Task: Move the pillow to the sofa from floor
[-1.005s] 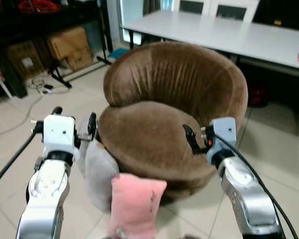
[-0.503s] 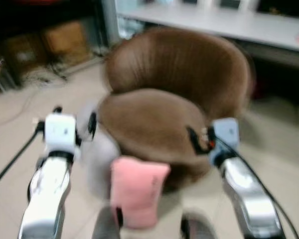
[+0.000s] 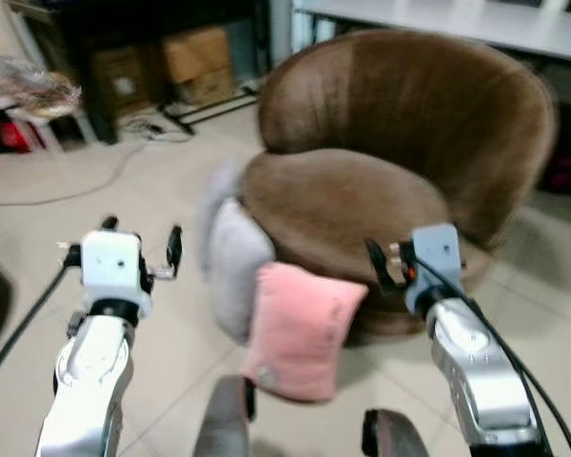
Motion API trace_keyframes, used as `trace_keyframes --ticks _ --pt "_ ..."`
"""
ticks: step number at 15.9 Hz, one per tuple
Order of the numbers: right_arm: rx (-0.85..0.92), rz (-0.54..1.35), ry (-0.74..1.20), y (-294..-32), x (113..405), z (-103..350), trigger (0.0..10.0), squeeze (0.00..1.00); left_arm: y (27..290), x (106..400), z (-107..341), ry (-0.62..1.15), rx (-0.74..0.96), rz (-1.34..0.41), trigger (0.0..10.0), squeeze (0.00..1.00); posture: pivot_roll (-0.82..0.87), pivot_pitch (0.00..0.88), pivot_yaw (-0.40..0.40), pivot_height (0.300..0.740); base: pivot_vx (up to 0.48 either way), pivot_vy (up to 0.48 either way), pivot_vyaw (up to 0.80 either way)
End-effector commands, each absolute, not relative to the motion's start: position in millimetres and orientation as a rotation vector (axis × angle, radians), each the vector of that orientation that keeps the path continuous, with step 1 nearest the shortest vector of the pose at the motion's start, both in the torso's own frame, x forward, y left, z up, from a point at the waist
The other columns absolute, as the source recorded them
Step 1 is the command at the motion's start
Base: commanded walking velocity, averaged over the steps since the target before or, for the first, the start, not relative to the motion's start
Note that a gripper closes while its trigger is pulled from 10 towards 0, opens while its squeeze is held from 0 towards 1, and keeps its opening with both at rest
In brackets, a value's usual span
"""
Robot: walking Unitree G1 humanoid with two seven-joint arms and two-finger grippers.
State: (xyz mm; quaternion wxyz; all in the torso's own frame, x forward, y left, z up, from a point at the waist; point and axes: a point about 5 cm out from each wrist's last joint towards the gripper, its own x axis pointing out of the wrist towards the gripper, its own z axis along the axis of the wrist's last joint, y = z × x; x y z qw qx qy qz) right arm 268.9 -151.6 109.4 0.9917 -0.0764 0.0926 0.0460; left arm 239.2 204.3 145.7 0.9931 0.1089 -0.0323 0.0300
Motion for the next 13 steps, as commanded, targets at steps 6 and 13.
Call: trace_keyframes --ticks 6,13 --pt "-0.175 0.08 0.147 -150.2 273.4 118.5 10.0 0.0 205.0 244.0 152.2 -0.087 0.222 0.049 10.0 0.0 -0.06 0.0 0.039 0.62 0.292 0.0 0.0" --pt "-0.217 0.076 0.134 -151.9 274.2 119.6 10.0 0.0 204.4 245.4 152.3 -0.085 0.231 0.039 10.0 0.0 -0.06 0.0 0.043 0.62 0.293 0.0 0.0"
